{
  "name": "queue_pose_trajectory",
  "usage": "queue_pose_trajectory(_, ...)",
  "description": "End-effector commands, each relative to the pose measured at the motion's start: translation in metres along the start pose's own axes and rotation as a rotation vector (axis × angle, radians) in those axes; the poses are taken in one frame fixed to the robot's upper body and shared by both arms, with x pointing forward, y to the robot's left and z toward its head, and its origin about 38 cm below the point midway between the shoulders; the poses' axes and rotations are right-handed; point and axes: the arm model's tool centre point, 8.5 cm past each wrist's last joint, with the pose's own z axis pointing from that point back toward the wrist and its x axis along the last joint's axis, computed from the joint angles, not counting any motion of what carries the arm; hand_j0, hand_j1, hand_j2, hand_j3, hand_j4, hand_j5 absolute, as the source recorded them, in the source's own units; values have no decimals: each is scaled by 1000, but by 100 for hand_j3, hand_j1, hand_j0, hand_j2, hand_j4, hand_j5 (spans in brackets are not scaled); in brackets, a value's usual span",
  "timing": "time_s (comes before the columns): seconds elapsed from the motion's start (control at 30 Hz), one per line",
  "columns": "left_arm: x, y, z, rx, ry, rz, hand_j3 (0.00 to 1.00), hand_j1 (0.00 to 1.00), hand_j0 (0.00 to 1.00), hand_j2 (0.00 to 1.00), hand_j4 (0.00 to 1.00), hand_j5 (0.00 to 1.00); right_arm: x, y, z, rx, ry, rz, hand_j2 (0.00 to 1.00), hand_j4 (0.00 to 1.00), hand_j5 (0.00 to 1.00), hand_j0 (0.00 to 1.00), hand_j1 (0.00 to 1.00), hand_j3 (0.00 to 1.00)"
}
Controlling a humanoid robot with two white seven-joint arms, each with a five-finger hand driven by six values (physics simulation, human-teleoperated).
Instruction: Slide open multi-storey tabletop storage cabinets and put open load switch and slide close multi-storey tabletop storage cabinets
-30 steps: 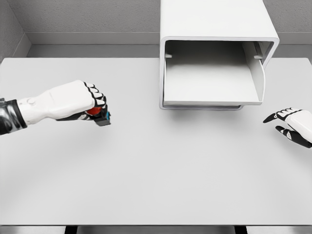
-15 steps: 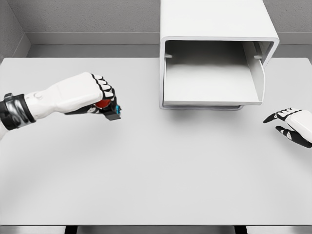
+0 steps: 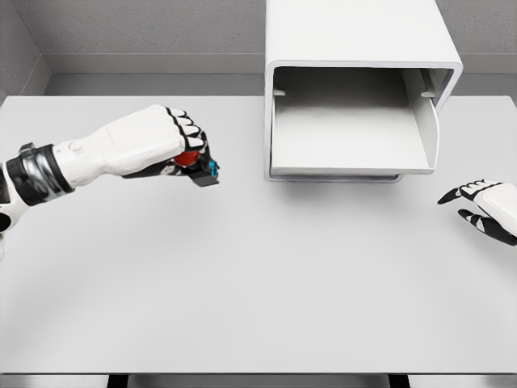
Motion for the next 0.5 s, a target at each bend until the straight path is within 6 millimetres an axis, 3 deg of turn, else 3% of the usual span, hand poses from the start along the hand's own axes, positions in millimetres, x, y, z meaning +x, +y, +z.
queue_pose_trajectory(0.0, 3, 0, -5, 21, -10, 16, 37, 37, 37, 37, 37, 37, 0, -1, 0, -2, 0, -4, 57, 57, 57, 57, 57, 57)
queue_pose_trajectory(0.47, 12, 12, -28, 96, -56, 20, 37, 37, 37, 37, 37, 37, 1, -2, 0, -5, -4, -1, 58, 58, 58, 58, 58, 58)
